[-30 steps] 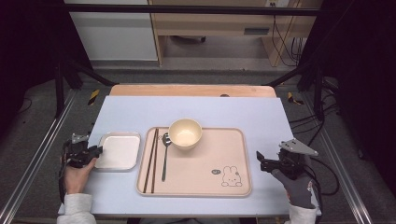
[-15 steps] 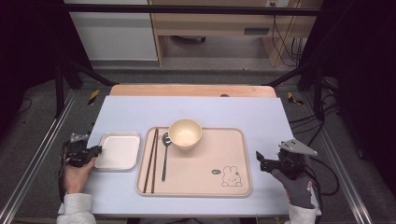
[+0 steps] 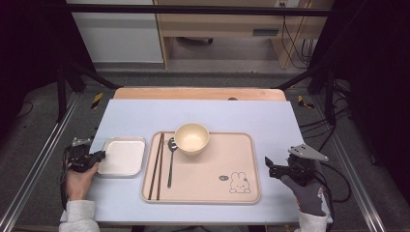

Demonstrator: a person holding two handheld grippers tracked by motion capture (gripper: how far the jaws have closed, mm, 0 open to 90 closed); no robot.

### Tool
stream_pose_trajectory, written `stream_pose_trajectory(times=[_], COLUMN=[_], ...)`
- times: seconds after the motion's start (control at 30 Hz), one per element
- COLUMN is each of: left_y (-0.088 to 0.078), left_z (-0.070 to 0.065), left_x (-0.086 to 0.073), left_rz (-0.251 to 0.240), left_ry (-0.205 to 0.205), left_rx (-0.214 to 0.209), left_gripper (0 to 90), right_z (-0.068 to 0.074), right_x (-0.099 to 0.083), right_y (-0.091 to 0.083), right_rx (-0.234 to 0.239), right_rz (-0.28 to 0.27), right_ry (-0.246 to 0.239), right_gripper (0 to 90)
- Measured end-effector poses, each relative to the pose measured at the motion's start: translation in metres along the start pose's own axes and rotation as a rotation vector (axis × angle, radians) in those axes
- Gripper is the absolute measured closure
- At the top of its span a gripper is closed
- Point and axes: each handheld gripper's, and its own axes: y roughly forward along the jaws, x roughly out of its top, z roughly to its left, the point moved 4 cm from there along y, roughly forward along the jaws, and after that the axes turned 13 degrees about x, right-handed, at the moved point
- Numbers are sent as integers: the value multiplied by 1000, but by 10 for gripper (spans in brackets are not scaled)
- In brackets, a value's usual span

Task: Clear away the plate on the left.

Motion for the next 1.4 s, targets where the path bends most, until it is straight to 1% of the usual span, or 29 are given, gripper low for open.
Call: stream_pose_trajectory(times=[0.13, 0.23, 0.33, 0.5, 0.57, 0.63, 0.77, 0.97, 1.2, 1.27, 1.4], left_y=[-1, -1, -1, -6, -8, -10, -15, -24, -29, -32, -37], left_z=[-2, -1, -1, -1, -1, -1, 0, -1, -2, -2, -3], left_x=[1, 1, 1, 4, 5, 6, 8, 13, 15, 16, 18], left_rz=[8, 7, 0, -16, -19, -26, -54, -101, -119, -134, -155], left_ry=[-2, -10, -18, -32, -34, -44, -60, -61, -58, -63, -56], left_rx=[14, 11, 9, 2, 6, 5, 8, 24, 22, 19, 39], left_gripper=[822, 827, 833, 845, 850, 855, 868, 882, 887, 888, 888], right_z=[0, 0, 1, 1, 1, 1, 1, 1, 1, 1, 1], right_x=[0, 0, 0, 0, 0, 0, 0, 0, -1, -1, -1], right_y=[0, 0, 0, 1, 1, 0, 0, 1, 1, 2, 2], right_rx=[3, 0, 3, 2, 2, 3, 2, 2, 1, 2, 2], right_rz=[2, 1, 2, 3, 2, 1, 2, 3, 5, 7, 10], right_ry=[3, 0, 5, 3, 4, 3, 4, 3, 1, -2, -1], right_gripper=[28, 28, 28, 28, 28, 28, 28, 27, 27, 26, 26])
